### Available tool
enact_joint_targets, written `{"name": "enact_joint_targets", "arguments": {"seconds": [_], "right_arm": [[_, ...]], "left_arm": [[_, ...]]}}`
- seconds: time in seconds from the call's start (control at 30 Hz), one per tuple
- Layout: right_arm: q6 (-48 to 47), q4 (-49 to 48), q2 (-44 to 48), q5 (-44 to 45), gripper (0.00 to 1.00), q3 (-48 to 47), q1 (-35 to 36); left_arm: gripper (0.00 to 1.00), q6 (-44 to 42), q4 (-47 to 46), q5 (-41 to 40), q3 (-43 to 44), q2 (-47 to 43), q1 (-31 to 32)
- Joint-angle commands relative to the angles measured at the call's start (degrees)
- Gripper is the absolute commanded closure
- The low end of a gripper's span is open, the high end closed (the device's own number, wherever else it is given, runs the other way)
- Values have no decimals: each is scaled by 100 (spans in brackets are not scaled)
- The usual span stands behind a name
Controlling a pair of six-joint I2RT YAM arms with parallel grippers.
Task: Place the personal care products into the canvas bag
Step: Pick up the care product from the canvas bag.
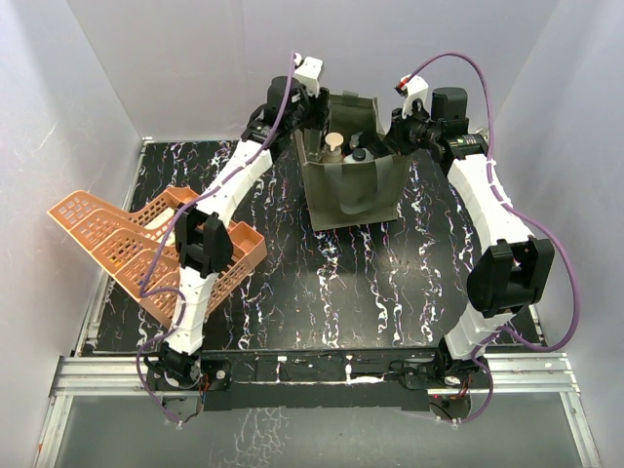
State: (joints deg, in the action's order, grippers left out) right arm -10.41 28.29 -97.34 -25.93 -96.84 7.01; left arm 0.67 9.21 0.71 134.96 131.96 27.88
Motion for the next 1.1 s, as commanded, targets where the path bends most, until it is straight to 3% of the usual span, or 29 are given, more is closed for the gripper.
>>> {"name": "enact_joint_targets", "arguments": {"seconds": [0.0, 0.53, 0.87, 1.07], "right_arm": [[76, -225, 170, -213, 92, 16, 29], [68, -264, 126, -212, 91, -142, 32], [328, -485, -146, -387, 60, -1059, 40], [280, -849, -228, -409, 46, -1476, 232]], "left_arm": [[100, -93, -1317, 414, 324, -1194, -90], [100, -363, -1883, 554, 431, -1227, -92], [100, -227, -2071, 599, 882, -1257, -63], [100, -39, -2104, 527, 940, -1313, -22]]}}
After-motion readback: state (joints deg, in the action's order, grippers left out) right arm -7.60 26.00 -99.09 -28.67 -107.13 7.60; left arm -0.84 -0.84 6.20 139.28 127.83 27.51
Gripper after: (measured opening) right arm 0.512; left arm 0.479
